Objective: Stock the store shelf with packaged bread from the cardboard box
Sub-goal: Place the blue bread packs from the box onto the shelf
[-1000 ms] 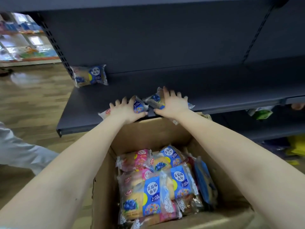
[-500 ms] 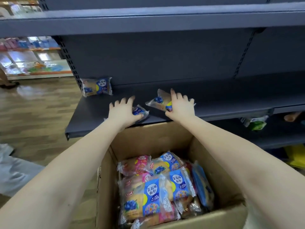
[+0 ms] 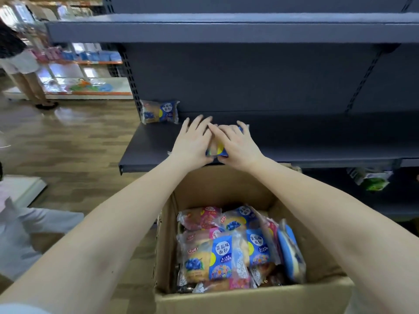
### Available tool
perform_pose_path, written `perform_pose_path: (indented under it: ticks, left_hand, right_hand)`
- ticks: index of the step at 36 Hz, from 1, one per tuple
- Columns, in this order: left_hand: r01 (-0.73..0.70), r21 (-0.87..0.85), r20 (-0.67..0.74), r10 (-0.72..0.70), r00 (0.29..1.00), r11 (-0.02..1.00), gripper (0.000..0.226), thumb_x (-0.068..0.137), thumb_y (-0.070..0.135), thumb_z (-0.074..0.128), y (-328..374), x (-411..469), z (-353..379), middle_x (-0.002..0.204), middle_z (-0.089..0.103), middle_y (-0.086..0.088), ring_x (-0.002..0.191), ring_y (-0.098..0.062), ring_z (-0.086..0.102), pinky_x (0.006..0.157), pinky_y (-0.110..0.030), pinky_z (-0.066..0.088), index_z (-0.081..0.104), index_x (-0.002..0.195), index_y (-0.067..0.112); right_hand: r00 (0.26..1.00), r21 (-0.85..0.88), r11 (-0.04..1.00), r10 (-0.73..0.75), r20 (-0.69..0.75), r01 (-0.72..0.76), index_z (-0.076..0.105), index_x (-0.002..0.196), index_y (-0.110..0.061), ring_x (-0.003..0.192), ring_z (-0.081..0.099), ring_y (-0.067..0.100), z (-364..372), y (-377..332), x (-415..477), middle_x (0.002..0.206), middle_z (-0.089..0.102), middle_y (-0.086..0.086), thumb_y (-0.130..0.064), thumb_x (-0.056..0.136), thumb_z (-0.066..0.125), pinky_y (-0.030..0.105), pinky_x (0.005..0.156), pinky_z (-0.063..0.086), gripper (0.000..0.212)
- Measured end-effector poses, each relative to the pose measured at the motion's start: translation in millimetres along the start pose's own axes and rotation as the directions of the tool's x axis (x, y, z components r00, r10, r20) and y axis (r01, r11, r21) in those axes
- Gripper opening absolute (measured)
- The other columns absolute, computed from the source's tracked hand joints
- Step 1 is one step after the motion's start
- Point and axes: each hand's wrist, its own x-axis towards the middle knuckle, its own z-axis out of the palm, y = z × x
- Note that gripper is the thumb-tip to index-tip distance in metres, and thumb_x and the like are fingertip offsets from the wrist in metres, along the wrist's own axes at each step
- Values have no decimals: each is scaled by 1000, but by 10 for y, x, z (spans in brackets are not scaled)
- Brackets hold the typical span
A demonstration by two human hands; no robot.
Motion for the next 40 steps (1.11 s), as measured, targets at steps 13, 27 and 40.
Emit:
perform_pose_path:
  ticks: [13,27,40]
  left_hand:
    - [124,-17,24,-124,992,992,76,75,49,69,-448,-346,5,129,53,-7,122,-29,47,114,-46,16,43,137,13]
    - [289,33,-14,-289,957,957,62,65,33,73,-1126,-438,64,110,61,-13,103,-37,56,92,-44,39,54,119,11]
    - [327,-30,-14,-328,945,944,60,65,24,70,-1537,-133,393,114,59,-17,106,-41,55,95,-47,40,53,120,7]
  right_hand:
    - [989,84,985,-150,-15,151,42,136,-16,105,59,29,93,-341,274,116,61,7,-47,76,54,57,98,38,69]
    - [982,336,932,79,173,-134,22,149,-17,135,32,23,272,-234,406,147,36,5,-52,85,57,43,109,26,81]
    - [800,203,953,62,597,-225,5,152,-22,146,5,20,740,-26,499,158,16,0,-56,80,58,56,116,2,96]
